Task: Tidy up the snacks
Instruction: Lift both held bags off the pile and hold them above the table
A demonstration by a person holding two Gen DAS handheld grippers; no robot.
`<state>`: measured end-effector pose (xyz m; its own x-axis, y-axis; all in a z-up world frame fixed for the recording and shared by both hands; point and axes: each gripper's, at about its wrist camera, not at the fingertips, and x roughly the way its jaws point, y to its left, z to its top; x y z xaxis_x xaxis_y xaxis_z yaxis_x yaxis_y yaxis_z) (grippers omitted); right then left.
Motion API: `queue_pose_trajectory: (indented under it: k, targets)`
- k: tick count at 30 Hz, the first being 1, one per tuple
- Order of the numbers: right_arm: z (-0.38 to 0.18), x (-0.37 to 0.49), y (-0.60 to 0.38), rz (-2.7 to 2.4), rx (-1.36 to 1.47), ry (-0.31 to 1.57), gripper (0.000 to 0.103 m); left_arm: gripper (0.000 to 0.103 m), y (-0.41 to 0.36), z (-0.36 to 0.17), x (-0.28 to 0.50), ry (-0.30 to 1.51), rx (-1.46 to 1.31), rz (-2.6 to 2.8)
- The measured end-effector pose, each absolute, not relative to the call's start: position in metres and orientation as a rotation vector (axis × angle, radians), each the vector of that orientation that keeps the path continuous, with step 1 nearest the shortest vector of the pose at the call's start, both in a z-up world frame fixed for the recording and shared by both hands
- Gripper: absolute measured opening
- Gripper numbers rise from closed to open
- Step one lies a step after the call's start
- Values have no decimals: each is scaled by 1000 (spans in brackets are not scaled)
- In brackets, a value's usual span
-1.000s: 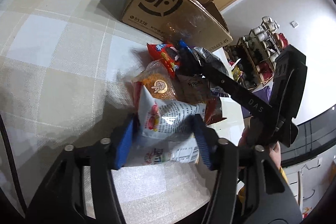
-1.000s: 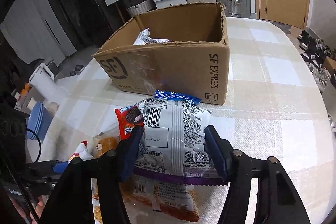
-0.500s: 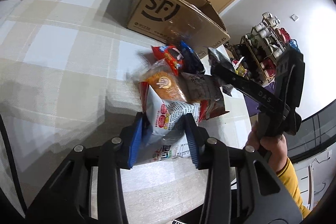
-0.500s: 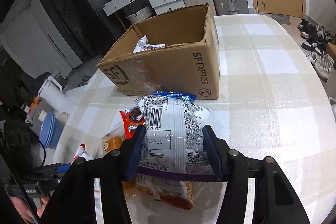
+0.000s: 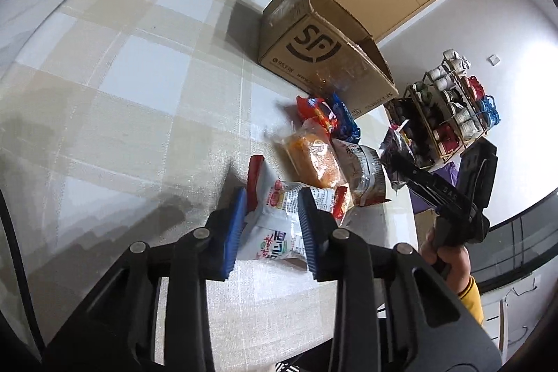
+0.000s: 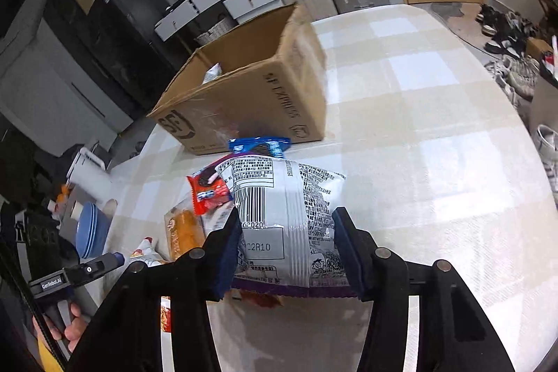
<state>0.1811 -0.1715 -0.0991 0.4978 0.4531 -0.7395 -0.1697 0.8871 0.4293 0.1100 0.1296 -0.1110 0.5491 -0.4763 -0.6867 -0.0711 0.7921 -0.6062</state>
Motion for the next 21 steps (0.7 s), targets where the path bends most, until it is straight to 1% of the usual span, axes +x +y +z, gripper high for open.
queue_pose_trajectory:
  k: [1, 2, 3, 4, 6, 7, 9, 10, 11, 14, 21]
  targets:
    - [-100, 180, -176, 379, 332, 987, 51, 31, 129, -111, 109, 973, -644, -286]
    - [-101, 179, -177, 374, 337, 993, 51, 48, 127, -112, 108, 981, -649, -308]
    - [-102, 178, -179, 367, 336, 1002, 51, 59, 124, -114, 107, 994, -648, -321]
    - [-103, 177, -180, 361, 329, 1009, 51, 68, 121, -116, 107, 1011, -640, -318]
    - [-105, 173, -180, 349, 305, 1019, 51, 68, 119, -116, 105, 1008, -618, -281]
    - [-106, 172, -180, 348, 295, 1023, 51, 70, 119, -116, 104, 1010, -618, -279]
    - [-108, 169, -182, 347, 287, 1028, 51, 77, 121, -123, 106, 1029, -660, -287]
    - [-108, 168, -182, 345, 281, 1032, 51, 78, 120, -126, 107, 1046, -674, -299]
    - [-109, 168, -183, 347, 280, 1034, 51, 78, 117, -131, 108, 1072, -692, -312]
    - [-111, 167, -183, 349, 284, 1038, 51, 79, 110, -133, 109, 1073, -718, -348]
    - [-111, 167, -178, 364, 271, 1041, 51, 80, 89, -143, 115, 1124, -681, -322]
